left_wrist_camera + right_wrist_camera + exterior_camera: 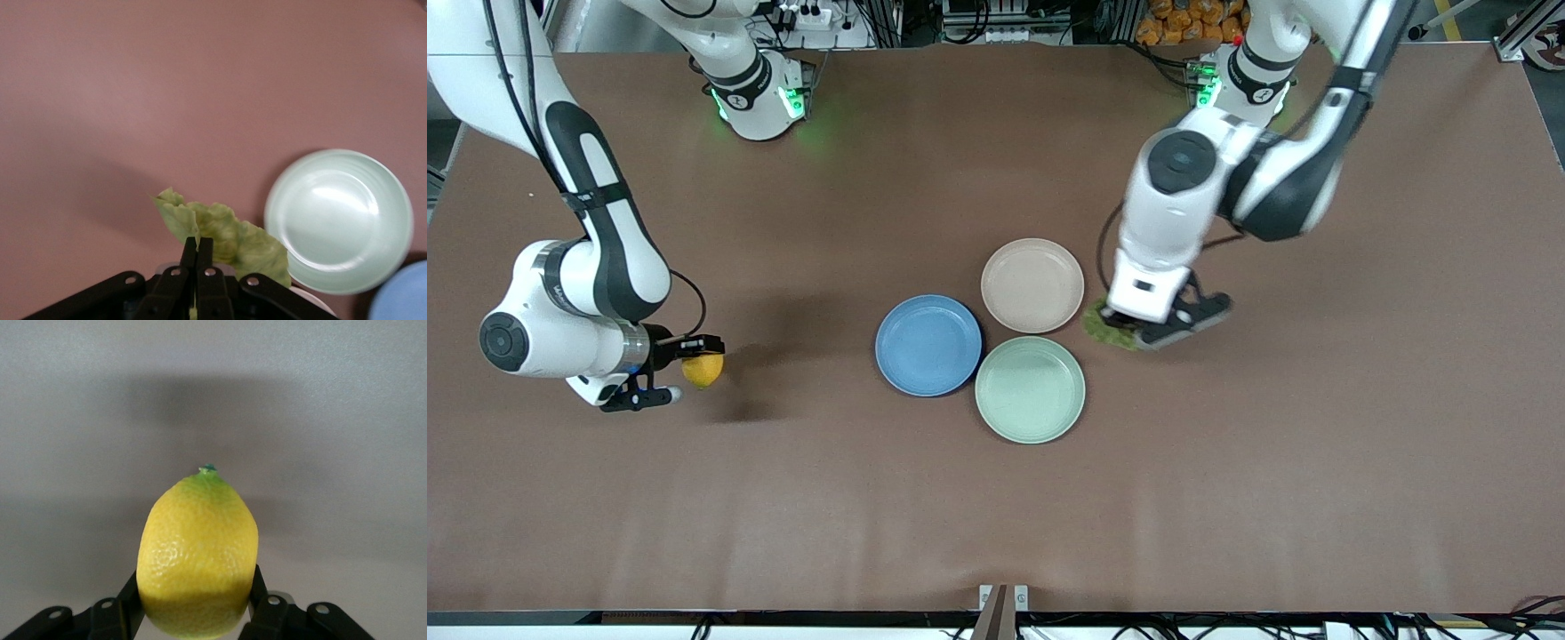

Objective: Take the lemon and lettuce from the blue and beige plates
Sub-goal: 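Lift the lemon with the right gripper while the left gripper carries the lettuce away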

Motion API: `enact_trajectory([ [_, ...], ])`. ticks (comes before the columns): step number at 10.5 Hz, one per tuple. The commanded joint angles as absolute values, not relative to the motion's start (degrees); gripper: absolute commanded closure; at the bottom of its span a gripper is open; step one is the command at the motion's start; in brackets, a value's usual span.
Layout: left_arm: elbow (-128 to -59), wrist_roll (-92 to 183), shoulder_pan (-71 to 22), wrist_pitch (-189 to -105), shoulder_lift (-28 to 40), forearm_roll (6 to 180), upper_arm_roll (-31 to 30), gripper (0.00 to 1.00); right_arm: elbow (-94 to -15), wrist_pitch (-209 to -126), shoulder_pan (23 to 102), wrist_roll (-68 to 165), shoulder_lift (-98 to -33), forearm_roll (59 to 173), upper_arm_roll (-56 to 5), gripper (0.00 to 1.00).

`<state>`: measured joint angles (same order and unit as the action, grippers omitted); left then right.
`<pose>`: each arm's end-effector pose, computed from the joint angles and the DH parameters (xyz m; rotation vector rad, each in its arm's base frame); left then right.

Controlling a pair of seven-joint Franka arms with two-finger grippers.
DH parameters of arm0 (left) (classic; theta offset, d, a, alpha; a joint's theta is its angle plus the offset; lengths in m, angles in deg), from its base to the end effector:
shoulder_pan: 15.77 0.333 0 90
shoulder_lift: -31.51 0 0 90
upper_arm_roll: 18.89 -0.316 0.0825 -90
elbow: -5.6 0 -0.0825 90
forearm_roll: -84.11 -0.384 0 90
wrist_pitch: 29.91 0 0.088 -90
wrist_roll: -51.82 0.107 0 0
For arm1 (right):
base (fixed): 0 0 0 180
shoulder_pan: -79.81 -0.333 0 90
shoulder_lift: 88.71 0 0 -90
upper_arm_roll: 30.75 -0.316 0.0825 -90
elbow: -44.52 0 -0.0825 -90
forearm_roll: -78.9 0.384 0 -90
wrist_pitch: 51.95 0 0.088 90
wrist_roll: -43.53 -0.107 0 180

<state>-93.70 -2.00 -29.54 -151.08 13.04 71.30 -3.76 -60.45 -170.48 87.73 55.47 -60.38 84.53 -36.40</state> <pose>0.5813 -0.2926 0.4058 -3.0534 -0.5271 -0.2010 0.6164 -0.0224 0.2446 -2.9581 -0.1553 0.3555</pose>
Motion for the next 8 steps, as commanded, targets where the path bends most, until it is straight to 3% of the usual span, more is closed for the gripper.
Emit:
enact_trajectory([
  [1,-92.7,10.8,-22.2,-149.6,12.0,73.8,-3.2,1.00,-63.3,-171.4,88.8,58.3,-62.9,84.9,-36.7,1.00],
  [5,-92.7,20.0,-14.6,-151.2,6.8,73.0,-3.4,1.00,-64.7,-173.7,89.3,62.6,-62.6,86.9,-35.5,0.99],
  [6,-92.7,20.5,-14.0,-152.5,5.5,72.9,-3.5,1.00,-64.7,-173.7,89.3,62.7,-62.6,86.9,-35.5,0.93],
  [8,-92.7,20.7,-13.7,-153.0,3.8,72.9,-3.6,1.00,-64.6,-173.7,89.3,62.6,-62.3,87.0,-35.5,0.55],
])
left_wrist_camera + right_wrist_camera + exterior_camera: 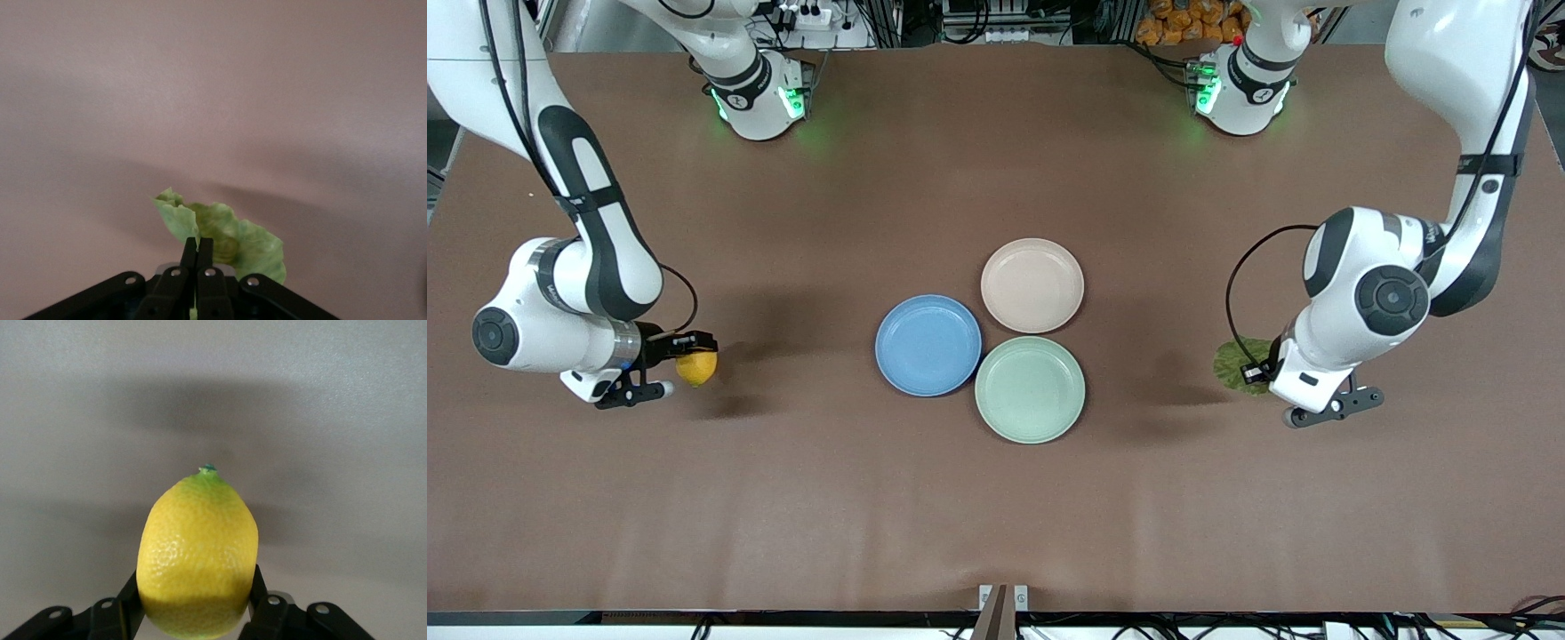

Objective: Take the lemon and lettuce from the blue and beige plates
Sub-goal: 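Lower and release the lemon while the left gripper releases the lettuce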

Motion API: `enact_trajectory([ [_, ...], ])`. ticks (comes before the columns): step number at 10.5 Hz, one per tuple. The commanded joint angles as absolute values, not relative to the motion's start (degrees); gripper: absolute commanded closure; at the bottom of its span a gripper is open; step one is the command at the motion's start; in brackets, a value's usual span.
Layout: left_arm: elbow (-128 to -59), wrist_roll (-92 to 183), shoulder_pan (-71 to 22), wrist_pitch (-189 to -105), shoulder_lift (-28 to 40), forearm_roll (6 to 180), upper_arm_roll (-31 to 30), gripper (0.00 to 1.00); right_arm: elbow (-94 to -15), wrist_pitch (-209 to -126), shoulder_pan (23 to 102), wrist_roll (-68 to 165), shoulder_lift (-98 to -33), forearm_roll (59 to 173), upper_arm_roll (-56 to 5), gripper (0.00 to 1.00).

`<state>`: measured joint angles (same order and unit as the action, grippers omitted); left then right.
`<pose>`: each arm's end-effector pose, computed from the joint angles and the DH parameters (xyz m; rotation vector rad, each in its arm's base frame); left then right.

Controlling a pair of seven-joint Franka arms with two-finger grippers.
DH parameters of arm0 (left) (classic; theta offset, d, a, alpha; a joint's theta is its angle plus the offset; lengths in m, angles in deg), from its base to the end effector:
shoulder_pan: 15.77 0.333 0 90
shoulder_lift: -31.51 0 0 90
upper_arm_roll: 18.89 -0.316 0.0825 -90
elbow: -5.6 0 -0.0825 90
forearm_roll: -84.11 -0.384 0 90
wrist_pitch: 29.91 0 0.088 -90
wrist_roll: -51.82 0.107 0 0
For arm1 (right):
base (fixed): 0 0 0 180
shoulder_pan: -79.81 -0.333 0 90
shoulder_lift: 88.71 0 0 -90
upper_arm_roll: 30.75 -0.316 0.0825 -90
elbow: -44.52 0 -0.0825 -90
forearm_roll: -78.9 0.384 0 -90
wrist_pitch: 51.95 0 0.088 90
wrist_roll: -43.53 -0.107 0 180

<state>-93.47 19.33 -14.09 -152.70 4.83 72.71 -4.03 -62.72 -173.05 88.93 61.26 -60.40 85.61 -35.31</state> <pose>0.6463 -0.1265 0.3182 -3.0593 -0.3856 0.0161 0.6076 -0.0450 0.2315 -2.9383 -0.2236 0.3283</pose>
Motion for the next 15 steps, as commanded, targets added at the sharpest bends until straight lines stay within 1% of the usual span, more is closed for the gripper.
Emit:
enact_trajectory([
  [1,-92.7,20.7,-13.5,-153.7,3.0,72.9,-3.7,1.00,-64.6,-173.4,89.1,62.2,-62.4,87.0,-35.5,0.19],
  [2,-92.7,20.7,-13.0,-153.7,2.6,72.9,-3.7,1.00,-64.6,-173.2,88.9,62.1,-62.5,87.0,-35.5,0.00],
  [4,-92.7,20.7,-13.0,-153.7,2.5,72.9,-3.7,1.00,-63.5,-171.5,88.9,62.0,-62.7,87.0,-35.6,0.00],
  [5,-92.7,20.7,-13.0,-153.7,2.5,72.9,-3.7,1.00,-62.2,-169.0,88.9,61.8,-62.9,87.4,-35.7,0.00],
  [6,-92.7,20.7,-13.0,-153.6,2.4,72.9,-3.7,0.69,-59.7,-164.8,88.8,61.6,-63.2,89.8,-35.6,0.00],
  [7,-92.6,20.6,-12.9,-153.7,2.6,72.9,-3.8,0.01,-56.6,-161.6,88.4,61.6,-63.2,89.9,-35.5,0.00],
  [9,-90.5,20.4,-12.8,-153.2,3.0,72.9,-3.8,0.00,-51.3,-154.7,88.4,61.7,-64.7,89.4,-35.3,0.00],
  [10,-90.1,20.4,-12.8,-153.0,4.0,72.9,-3.8,0.00,-47.5,-150.6,88.3,61.6,-64.7,89.4,-34.8,0.00],
  [12,-89.0,20.4,-12.6,-152.3,6.9,72.9,-3.8,0.00,-40.8,-145.3,88.3,61.1,-65.8,88.8,-34.4,0.00],
  [13,-87.1,20.4,-12.7,-150.0,7.9,72.9,-3.8,0.00,-38.2,-143.0,87.5,59.5,-66.1,87.3,-34.5,0.00],
  [15,-83.0,20.8,-12.7,-143.2,10.1,73.1,-3.3,0.00,-34.9,-137.8,86.1,48.8,-68.4,85.2,-35.0,0.00],
])
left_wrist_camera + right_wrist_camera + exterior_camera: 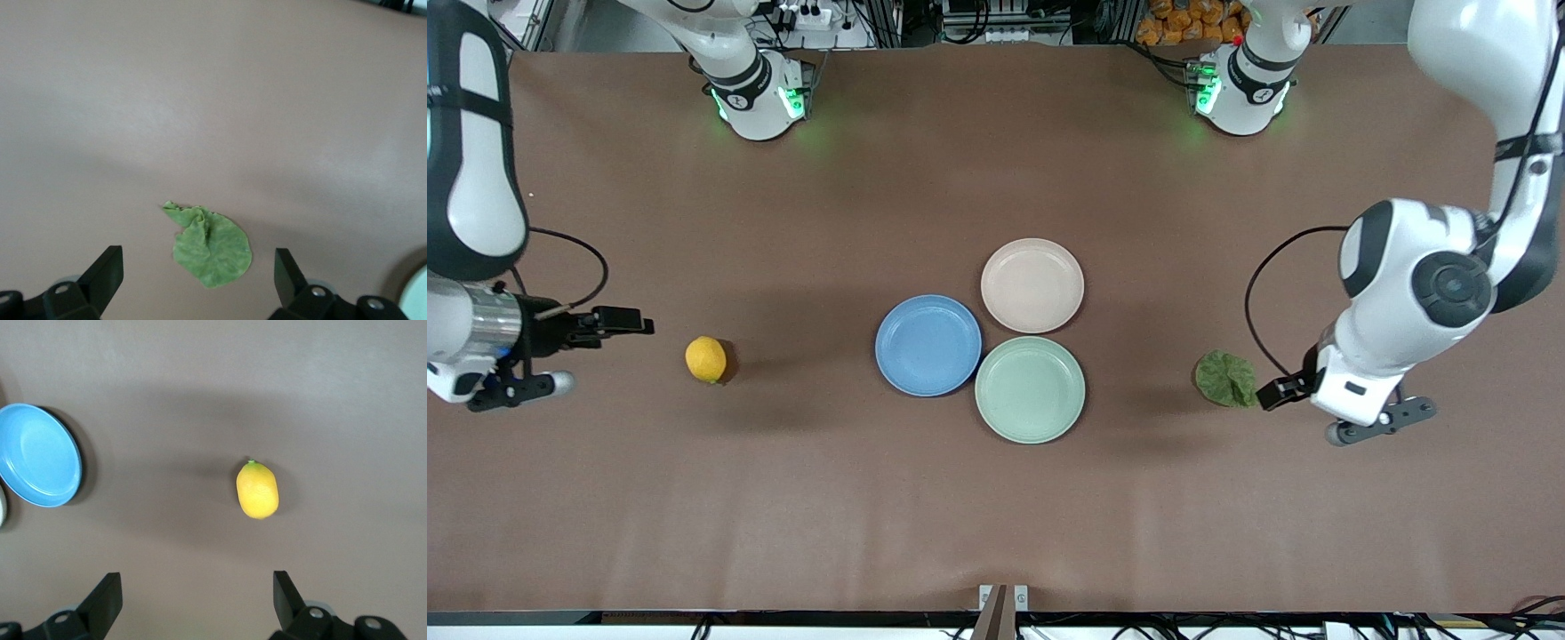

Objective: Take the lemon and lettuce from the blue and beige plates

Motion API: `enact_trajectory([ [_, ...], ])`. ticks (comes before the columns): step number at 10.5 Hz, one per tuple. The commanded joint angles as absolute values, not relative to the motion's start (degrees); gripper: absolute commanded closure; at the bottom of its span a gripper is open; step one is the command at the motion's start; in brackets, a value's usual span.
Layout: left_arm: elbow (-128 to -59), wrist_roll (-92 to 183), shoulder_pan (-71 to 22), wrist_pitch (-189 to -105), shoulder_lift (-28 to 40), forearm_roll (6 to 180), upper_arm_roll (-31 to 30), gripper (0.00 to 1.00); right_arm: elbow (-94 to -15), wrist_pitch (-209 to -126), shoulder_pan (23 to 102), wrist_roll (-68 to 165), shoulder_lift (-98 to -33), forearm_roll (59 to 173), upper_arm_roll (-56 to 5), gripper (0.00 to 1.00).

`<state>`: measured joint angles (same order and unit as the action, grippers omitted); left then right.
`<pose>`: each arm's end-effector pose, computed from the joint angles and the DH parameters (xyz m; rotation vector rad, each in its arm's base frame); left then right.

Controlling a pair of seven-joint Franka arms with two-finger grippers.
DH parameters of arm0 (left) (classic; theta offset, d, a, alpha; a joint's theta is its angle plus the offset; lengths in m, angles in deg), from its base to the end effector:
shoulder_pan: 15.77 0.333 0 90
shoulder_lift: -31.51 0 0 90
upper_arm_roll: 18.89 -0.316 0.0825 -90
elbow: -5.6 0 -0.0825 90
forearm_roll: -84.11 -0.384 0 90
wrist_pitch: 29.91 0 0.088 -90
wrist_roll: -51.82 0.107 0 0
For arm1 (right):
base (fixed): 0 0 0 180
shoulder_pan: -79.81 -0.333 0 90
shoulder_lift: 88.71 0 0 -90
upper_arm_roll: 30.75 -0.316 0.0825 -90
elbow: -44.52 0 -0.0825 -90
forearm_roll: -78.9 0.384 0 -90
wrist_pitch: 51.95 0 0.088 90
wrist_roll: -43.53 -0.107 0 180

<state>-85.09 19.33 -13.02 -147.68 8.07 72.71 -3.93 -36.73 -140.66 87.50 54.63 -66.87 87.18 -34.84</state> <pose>0.6707 -0.1112 0.4151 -3.0628 -0.4514 -0.1591 0.6450 -0.0317 0.4656 -2.9168 -0.1667 0.3320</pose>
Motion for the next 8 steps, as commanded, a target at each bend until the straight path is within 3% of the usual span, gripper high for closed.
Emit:
enact_trajectory([
  [1,-82.0,21.0,-12.7,-140.7,11.9,73.6,-3.2,0.00,-34.7,-137.2,85.6,48.5,-70.8,85.0,-35.0,0.00],
  [8,-81.7,23.1,-12.7,-132.1,22.9,78.4,-3.1,0.00,-34.5,-133.2,81.0,48.4,-83.7,80.7,-34.4,0.00],
])
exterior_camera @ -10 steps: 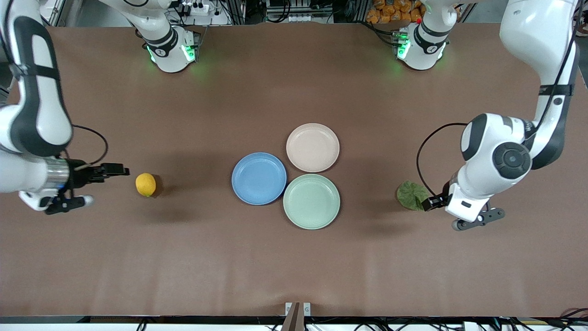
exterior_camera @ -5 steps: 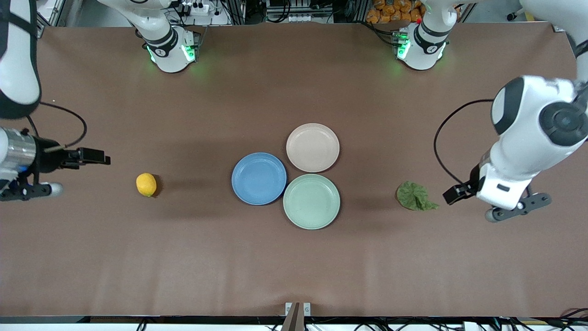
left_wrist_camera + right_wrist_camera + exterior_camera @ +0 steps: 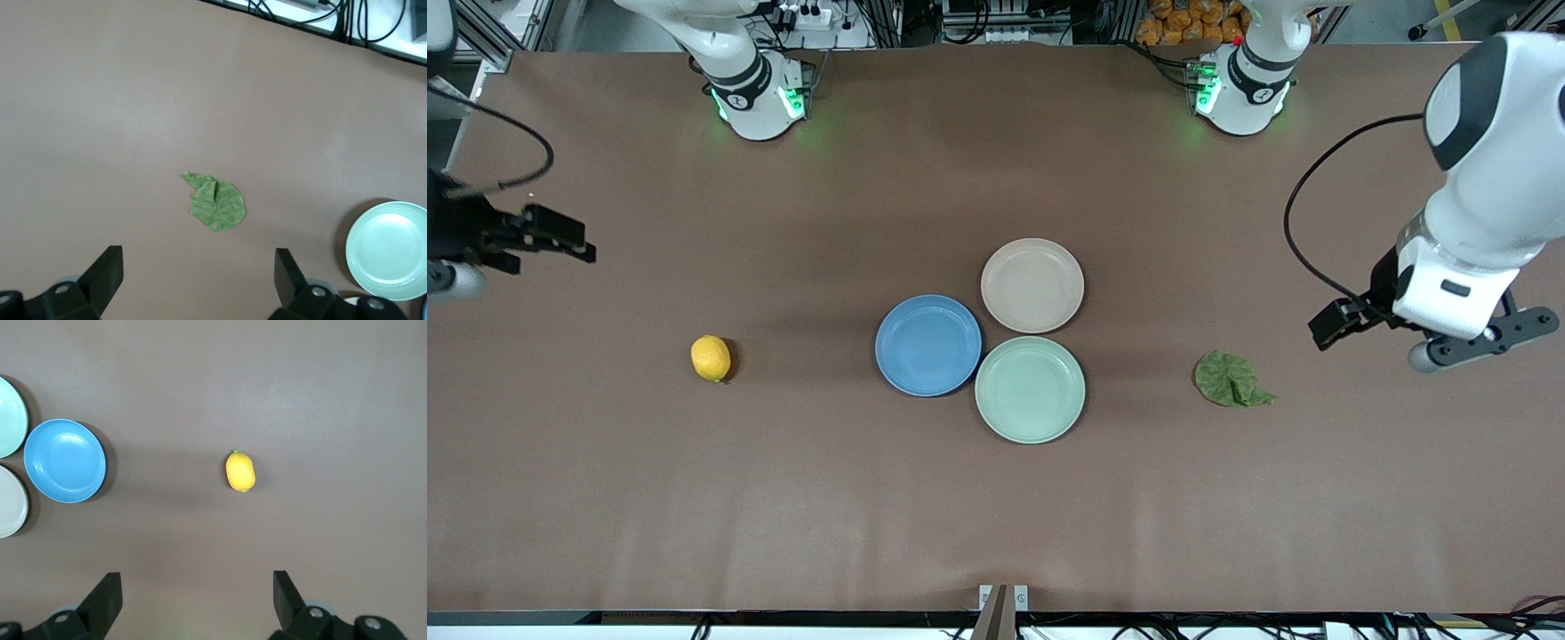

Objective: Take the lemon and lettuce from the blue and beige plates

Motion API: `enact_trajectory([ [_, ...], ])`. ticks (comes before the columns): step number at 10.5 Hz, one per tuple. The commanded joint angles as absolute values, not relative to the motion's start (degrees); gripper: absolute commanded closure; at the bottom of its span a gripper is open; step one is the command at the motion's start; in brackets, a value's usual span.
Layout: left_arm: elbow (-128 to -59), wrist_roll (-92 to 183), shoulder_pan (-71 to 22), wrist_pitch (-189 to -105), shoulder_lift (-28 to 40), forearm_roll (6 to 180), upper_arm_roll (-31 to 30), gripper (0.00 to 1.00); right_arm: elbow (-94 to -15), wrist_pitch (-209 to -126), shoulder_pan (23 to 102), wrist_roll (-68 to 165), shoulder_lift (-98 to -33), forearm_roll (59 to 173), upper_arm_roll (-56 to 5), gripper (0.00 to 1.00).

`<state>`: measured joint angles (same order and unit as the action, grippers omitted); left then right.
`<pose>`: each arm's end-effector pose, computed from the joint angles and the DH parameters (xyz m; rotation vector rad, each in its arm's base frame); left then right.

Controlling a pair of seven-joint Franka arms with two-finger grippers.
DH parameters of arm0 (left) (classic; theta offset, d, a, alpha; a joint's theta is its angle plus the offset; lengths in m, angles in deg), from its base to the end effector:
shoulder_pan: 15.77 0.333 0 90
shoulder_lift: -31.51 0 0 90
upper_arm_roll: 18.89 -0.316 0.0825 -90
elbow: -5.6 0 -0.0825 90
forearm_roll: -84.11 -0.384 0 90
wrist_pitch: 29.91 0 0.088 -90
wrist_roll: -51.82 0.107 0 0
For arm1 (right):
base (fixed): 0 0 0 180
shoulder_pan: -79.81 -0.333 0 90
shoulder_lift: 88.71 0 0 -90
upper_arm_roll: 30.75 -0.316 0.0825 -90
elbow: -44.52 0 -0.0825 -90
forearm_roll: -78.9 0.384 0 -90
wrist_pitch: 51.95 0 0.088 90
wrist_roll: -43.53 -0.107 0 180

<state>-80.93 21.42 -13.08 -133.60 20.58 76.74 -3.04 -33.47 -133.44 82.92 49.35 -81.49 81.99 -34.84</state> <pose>0.6191 -0.1182 0.5670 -3.0761 -0.4421 -0.2110 0.5780 0.0132 0.6383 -3.0689 -0.1915 0.0952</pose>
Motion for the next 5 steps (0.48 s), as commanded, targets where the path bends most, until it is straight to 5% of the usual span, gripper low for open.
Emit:
enact_trajectory([
  [1,-81.6,23.1,-12.7,-131.0,24.4,78.4,-3.2,0.00,-34.5,-133.3,80.3,48.4,-83.7,80.3,-34.6,0.00],
  [5,-81.5,23.0,-12.8,-127.3,29.3,81.4,-3.4,0.00,-34.8,-137.6,79.5,49.0,-83.9,80.1,-34.5,0.00],
])
